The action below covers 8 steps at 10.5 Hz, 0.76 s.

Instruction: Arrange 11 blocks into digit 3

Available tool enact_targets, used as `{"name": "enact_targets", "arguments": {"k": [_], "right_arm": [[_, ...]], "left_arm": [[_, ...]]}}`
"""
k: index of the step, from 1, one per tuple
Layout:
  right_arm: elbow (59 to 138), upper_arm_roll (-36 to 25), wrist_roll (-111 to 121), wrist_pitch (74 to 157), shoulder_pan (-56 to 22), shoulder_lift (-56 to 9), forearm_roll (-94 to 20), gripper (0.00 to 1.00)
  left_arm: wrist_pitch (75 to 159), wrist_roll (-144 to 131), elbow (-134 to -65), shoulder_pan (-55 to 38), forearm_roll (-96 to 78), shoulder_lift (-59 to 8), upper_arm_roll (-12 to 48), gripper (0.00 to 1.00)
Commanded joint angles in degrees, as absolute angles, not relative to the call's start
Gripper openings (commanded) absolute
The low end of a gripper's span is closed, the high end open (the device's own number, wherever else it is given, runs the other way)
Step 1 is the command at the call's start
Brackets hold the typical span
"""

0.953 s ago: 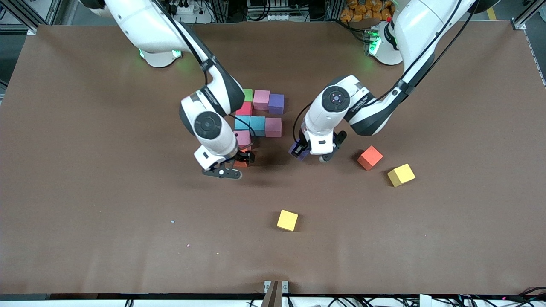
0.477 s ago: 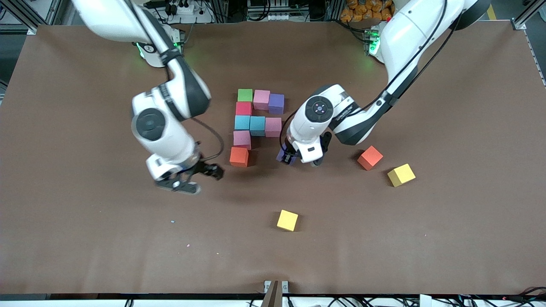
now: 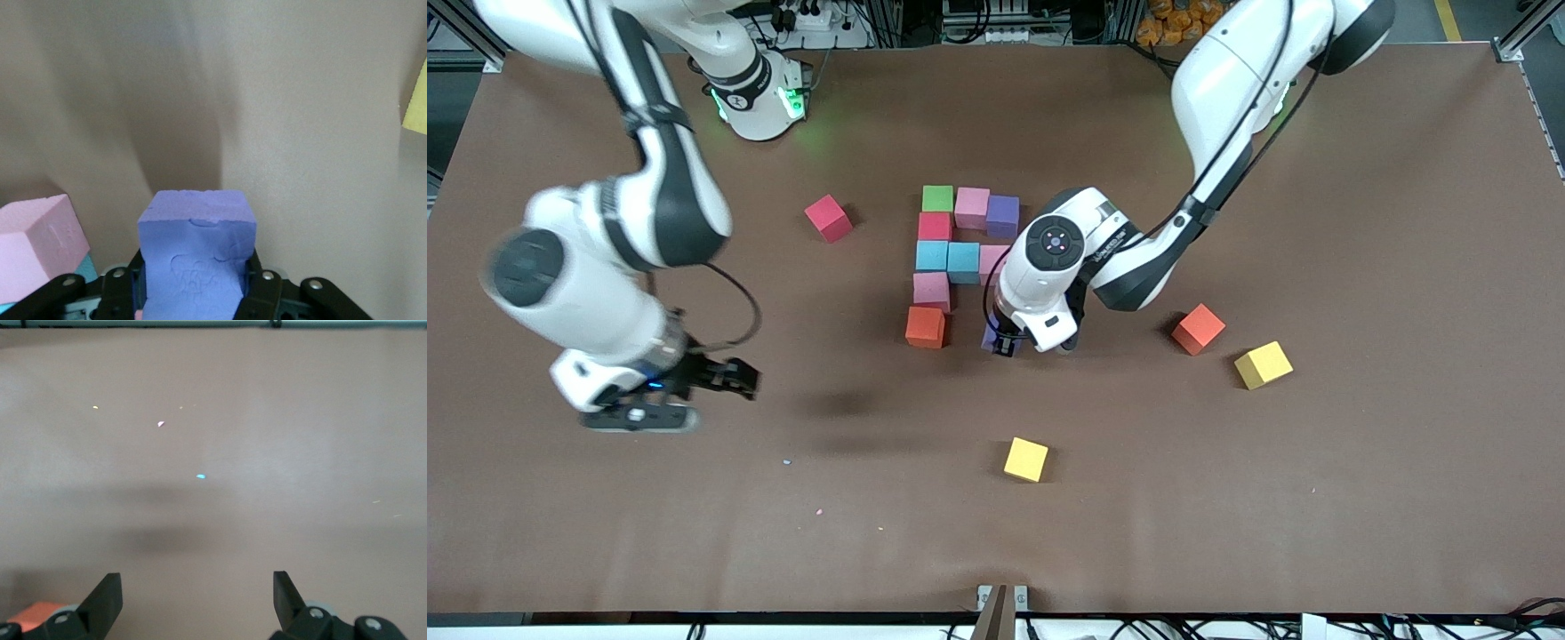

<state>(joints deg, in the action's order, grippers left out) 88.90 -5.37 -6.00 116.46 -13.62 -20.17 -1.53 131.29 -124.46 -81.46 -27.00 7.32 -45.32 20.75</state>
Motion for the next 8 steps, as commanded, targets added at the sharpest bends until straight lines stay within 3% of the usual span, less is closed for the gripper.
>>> {"name": "enact_targets", "arguments": {"k": [1, 8], "right_arm": [[89.1, -6.8, -0.8, 111.6, -13.2, -14.6, -0.7, 1.0], [86.1, -4.7, 3.1, 92.1, -14.0, -5.2, -1.1, 1.0]], "left_arm": [[128.8, -125.6, -74.4, -32.4, 2.7, -48.5, 15.2, 0.04], [128.3, -131.4, -69.2, -39.8, 2.0, -52.0, 8.4, 0.04]]}}
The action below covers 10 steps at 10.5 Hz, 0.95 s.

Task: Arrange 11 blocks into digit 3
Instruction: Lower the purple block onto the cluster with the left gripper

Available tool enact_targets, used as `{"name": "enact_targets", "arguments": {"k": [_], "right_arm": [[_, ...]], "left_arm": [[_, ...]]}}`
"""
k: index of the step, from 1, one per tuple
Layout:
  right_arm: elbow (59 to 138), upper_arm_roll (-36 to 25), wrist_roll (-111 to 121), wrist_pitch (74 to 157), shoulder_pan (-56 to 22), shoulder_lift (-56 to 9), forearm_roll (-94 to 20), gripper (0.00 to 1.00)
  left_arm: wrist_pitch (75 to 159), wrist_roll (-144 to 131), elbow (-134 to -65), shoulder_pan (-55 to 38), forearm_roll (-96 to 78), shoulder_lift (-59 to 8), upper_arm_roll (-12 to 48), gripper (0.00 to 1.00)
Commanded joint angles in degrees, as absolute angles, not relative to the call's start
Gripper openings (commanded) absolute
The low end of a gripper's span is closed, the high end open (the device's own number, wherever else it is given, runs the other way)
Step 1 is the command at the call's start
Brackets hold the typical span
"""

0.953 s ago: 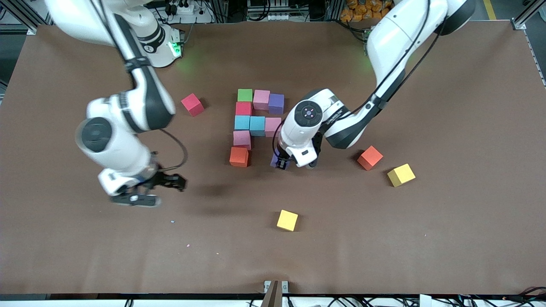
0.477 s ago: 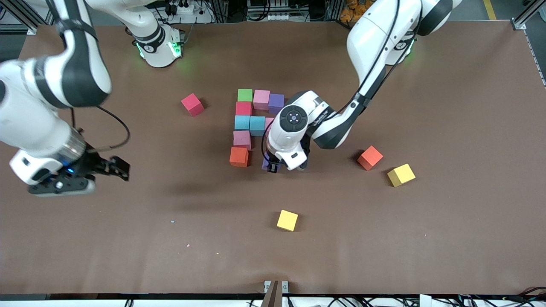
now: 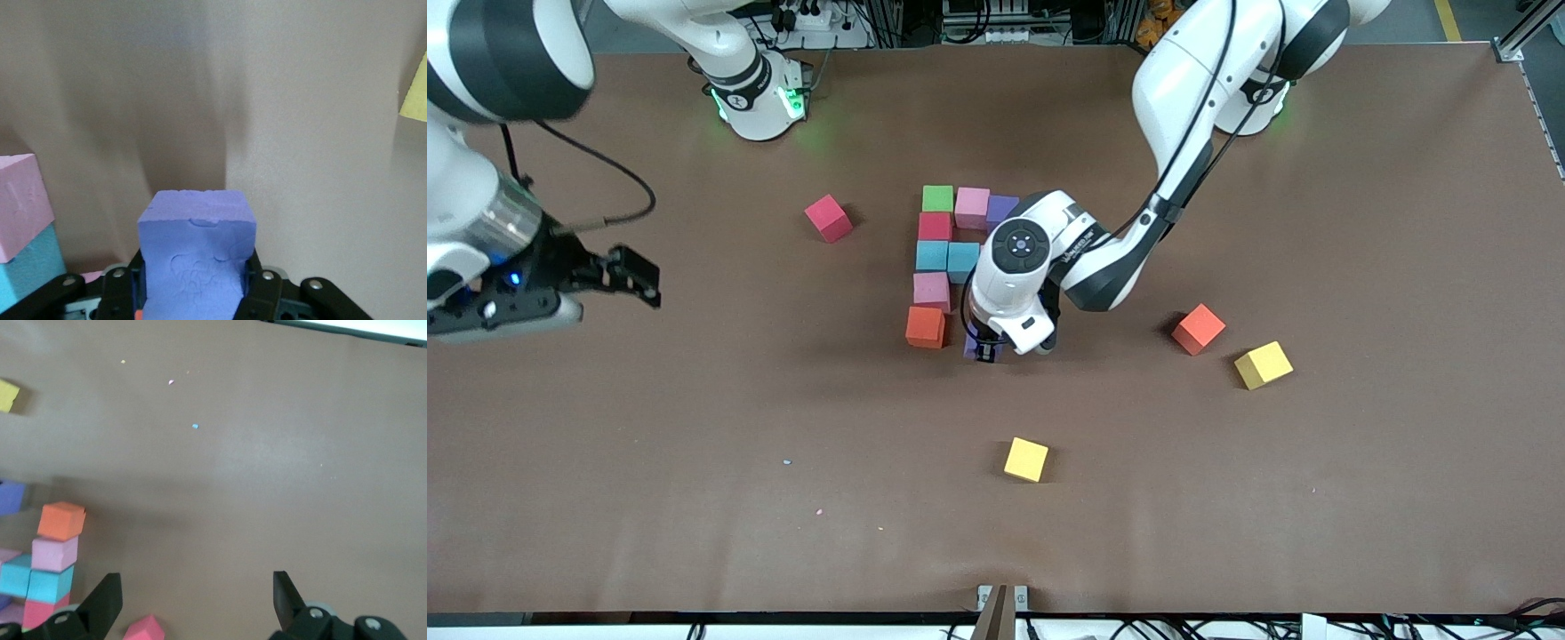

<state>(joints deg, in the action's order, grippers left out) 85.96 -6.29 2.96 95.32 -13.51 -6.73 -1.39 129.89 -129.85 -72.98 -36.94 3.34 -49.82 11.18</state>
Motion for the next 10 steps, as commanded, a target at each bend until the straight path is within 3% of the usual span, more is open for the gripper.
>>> {"name": "enact_targets", "arguments": {"k": [1, 10], "right_arm": [[84.7, -4.1, 3.1, 89.8, -14.1, -5.3, -1.1, 1.0], [82.4, -5.3, 3.7, 86.8, -11.3, -4.8, 1.4, 1.0]], "left_arm": [[128.3, -132.0, -68.9, -39.9, 2.0, -52.3, 8.4, 0.04], [128.3, -134.2, -66.0, -44.6, 2.0, -55.9, 6.2, 0.04]]}}
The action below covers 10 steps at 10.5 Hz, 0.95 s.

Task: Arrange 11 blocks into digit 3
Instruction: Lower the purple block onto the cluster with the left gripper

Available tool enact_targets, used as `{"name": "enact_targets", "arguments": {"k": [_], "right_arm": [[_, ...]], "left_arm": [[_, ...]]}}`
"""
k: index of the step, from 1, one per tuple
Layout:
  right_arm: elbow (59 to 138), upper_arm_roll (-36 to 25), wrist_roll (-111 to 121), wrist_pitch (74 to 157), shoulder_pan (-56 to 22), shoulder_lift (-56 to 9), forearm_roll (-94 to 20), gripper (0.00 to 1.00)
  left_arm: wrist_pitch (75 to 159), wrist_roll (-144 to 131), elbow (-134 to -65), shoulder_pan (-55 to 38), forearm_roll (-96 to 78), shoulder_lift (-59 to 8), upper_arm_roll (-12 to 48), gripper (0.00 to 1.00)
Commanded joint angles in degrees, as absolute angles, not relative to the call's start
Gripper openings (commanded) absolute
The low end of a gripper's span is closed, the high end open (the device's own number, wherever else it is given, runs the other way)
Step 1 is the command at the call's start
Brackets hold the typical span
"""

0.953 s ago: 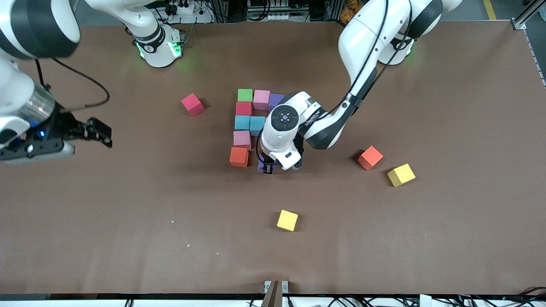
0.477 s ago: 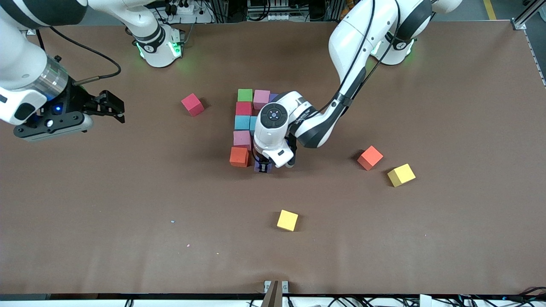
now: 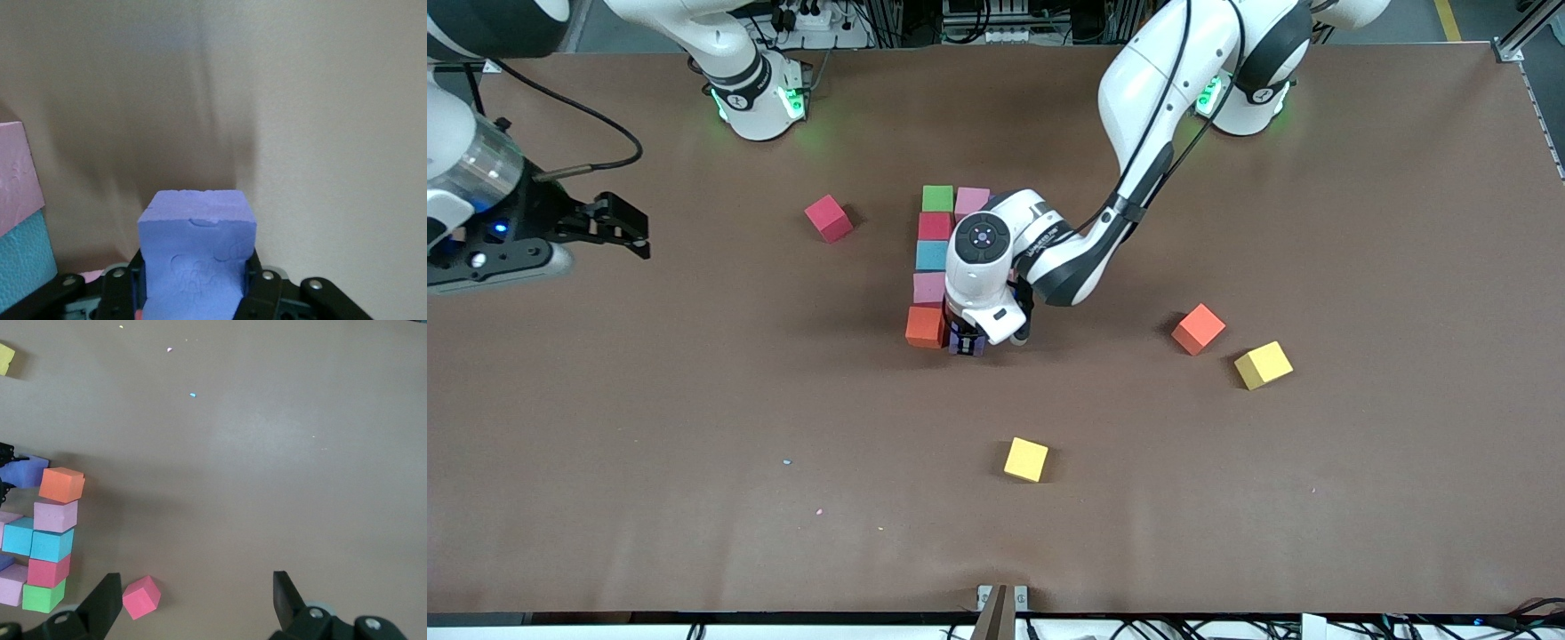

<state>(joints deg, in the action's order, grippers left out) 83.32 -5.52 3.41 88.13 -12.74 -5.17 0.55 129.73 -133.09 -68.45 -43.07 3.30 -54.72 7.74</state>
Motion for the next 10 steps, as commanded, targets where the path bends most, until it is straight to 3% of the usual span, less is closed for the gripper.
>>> {"name": "enact_targets", "arguments": {"k": [1, 4, 7, 10], "right_arm": [[82.4, -6.9, 3.9, 86.8, -11.3, -4.0, 1.2, 1.0], [82.4, -8.7, 6.1, 86.2, -7.2, -3.4, 0.6, 1.0], [82.4, 0.2, 8.6, 86.1, 3.7, -3.3, 0.6, 1.0], [83.5, 1.8, 8.0, 85.2, 4.4, -0.3, 0.6, 1.0]], "left_arm": [[128.3, -134.2, -66.0, -44.9, 2.0, -56.0, 6.1, 0.04], [128.3, -134.3, -66.0, -45.4, 2.0, -56.2, 6.0, 0.04], [128.5, -134.2, -66.0, -45.7, 2.0, -56.4, 6.0, 0.04], [128.5, -135.1, -66.0, -46.1, 2.0, -56.4, 6.0, 0.04]]}}
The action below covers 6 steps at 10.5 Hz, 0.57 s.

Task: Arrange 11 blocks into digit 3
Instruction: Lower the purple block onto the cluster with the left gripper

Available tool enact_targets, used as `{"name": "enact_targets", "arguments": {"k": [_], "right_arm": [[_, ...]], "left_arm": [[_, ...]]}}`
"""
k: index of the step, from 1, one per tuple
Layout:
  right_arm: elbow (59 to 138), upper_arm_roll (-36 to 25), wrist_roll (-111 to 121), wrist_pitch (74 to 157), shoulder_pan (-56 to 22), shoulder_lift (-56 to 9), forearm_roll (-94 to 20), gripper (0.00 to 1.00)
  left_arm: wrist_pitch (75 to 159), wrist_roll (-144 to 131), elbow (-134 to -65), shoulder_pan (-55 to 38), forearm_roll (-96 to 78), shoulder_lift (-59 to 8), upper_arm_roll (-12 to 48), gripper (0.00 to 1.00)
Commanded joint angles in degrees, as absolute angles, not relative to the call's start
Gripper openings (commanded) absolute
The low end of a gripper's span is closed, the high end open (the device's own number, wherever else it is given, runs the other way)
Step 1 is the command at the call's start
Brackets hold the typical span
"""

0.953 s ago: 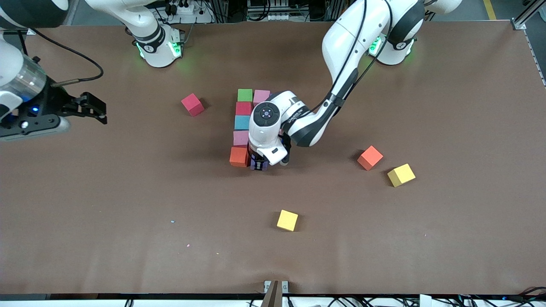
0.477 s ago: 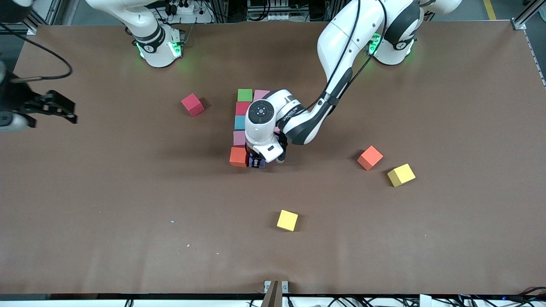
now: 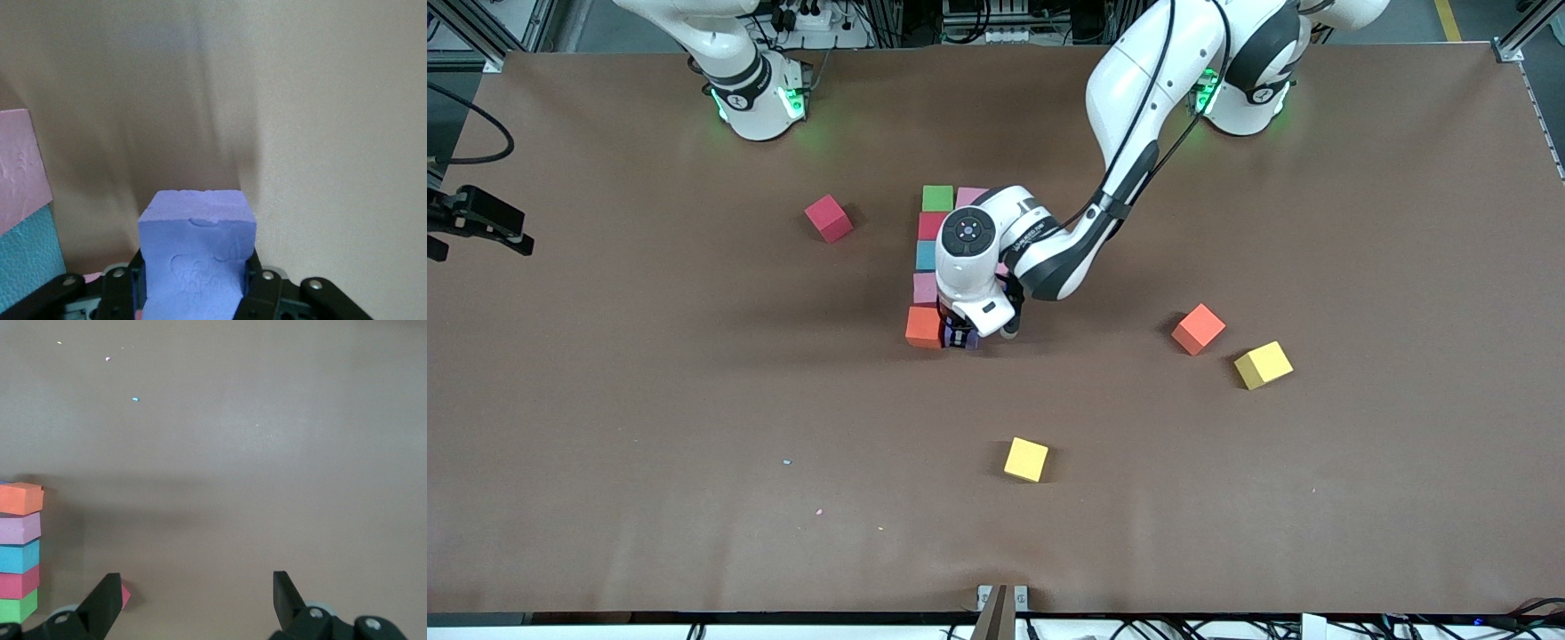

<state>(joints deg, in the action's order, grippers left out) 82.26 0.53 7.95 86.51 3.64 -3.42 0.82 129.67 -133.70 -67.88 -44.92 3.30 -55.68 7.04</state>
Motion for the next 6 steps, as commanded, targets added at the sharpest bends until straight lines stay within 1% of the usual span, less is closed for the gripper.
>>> {"name": "enact_targets", "arguments": {"k": [1, 6], "right_arm": [[84.4, 1.8, 6.6, 85.1, 4.0, 0.6, 0.6, 1.0], [85.1, 2.0, 3.7, 84.2, 3.9, 0.9, -0.3, 1.0]], "left_arm": [[128.5, -135.1, -66.0, -46.1, 2.0, -56.4, 6.0, 0.04], [129.0, -137.2, -66.0, -46.1, 2.1, -56.8, 5.5, 0.05]]}}
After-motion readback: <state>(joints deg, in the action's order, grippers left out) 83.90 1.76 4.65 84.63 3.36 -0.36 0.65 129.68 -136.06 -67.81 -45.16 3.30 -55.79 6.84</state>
